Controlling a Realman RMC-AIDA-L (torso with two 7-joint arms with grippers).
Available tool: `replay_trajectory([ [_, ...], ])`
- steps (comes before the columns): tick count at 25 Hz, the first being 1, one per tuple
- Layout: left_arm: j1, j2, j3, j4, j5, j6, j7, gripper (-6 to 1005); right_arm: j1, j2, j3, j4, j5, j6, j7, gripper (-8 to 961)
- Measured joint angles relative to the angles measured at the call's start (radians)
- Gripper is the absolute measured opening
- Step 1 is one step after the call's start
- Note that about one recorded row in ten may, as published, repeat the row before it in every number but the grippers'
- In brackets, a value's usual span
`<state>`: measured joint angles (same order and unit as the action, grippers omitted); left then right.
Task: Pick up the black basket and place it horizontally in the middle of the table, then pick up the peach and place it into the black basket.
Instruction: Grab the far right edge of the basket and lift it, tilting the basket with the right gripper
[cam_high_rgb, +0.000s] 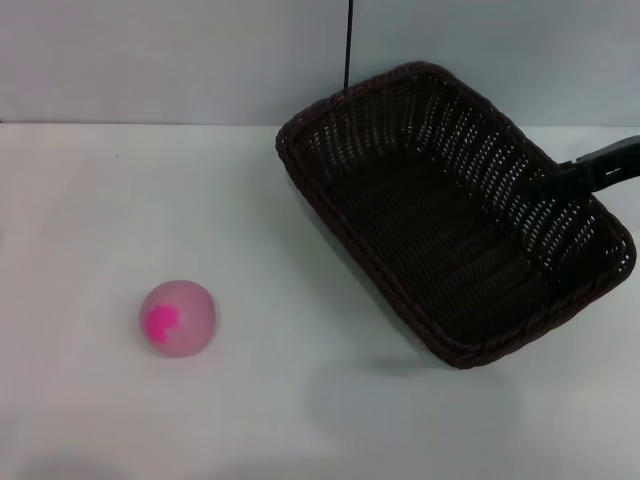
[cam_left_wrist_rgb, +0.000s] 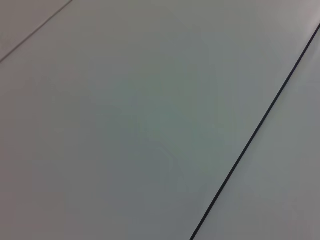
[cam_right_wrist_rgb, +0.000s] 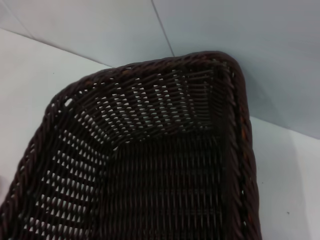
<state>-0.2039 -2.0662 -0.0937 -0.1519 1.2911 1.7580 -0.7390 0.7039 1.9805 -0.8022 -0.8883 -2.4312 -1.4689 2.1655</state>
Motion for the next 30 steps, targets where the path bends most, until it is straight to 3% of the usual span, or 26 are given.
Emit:
replay_trajectory([
  [3, 0.0, 0.0, 0.0, 0.0, -0.001, -0.006, -0.005, 860, -0.005, 0.005, -0.006, -0.001, 0.0, 0.016, -0.005, 788],
  [8, 0.0, 0.0, 0.0, 0.0, -0.002, -0.014, -0.011, 859, -0.008, 0.009, -0.006, 0.004, 0.0, 0.025, -0.03, 660],
  [19, 0.0, -0.001, 0.0, 0.0, -0.002, -0.02, -0.012, 855, -0.02, 0.009, 0.005, -0.003, 0.009, 0.026, -0.031, 216],
  [24, 0.0, -0.002, 0.0, 0.0, -0.001, -0.02, -0.012, 850, -0.035, 0.008, 0.006, -0.006, 0.048, 0.022, -0.033, 186],
  [30, 0.003, -0.002, 0.0, 0.0, -0.001, -0.02, -0.015, 845, -0.114, -0.01, 0.007, -0.04, 0.316, -0.006, -0.045, 183],
])
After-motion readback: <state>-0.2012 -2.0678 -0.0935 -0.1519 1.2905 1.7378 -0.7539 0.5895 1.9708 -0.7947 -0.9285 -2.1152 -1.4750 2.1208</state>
